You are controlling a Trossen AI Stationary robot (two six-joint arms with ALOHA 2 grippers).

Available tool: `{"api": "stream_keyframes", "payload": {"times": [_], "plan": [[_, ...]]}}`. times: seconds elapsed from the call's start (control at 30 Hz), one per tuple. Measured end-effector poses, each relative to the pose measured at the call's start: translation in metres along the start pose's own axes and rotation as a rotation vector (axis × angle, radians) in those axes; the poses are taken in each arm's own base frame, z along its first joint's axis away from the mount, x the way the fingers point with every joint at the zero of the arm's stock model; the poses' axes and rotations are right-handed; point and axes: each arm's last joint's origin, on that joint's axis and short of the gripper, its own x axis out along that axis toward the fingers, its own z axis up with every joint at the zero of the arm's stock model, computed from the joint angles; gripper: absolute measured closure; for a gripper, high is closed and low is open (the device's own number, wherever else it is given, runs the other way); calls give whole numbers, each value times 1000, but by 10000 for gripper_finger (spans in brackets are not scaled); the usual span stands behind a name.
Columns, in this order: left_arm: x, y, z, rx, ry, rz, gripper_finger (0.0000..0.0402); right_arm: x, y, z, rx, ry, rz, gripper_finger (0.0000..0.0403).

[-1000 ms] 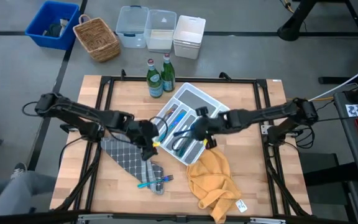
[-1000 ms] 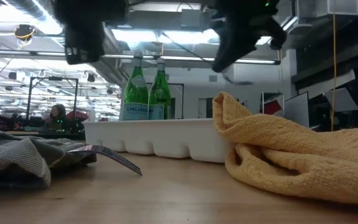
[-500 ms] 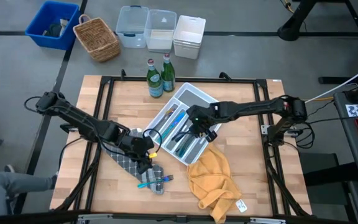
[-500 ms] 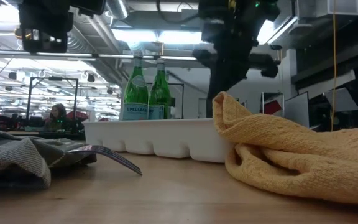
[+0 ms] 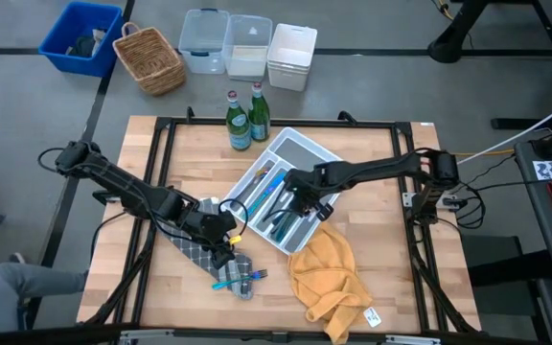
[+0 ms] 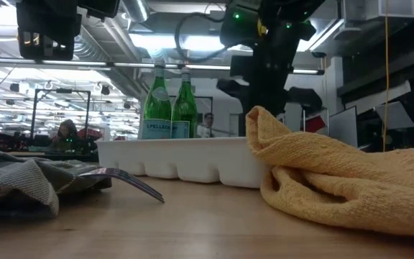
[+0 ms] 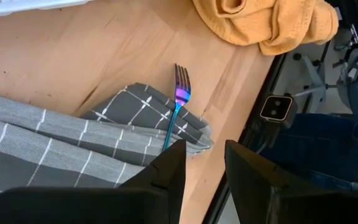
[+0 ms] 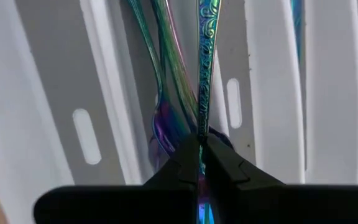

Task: Sort silverware
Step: Put the blue fork into the cutlery tray

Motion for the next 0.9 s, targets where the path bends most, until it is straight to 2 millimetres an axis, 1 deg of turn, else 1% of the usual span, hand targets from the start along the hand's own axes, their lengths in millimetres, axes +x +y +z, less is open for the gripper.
{"api": "stream_keyframes", "payload": {"times": [0.1,0.2,0.43,0.57,0.73,0.9], "plan": [[0,0,0,1,0,0,302,5,0,-1,0,20,2,387],[0,0,0,1,0,1,302,7,0,-1,0,23,3,373],[0,0,0,5,0,0,302,8,-1,-2,4,73,-35,308],[0,0,0,28,-1,0,302,7,-1,-3,3,94,-47,284],[0,0,0,47,-12,6,302,7,2,-4,2,95,-14,286],[0,0,1,48,-19,10,302,7,8,-4,6,27,105,297]]}}
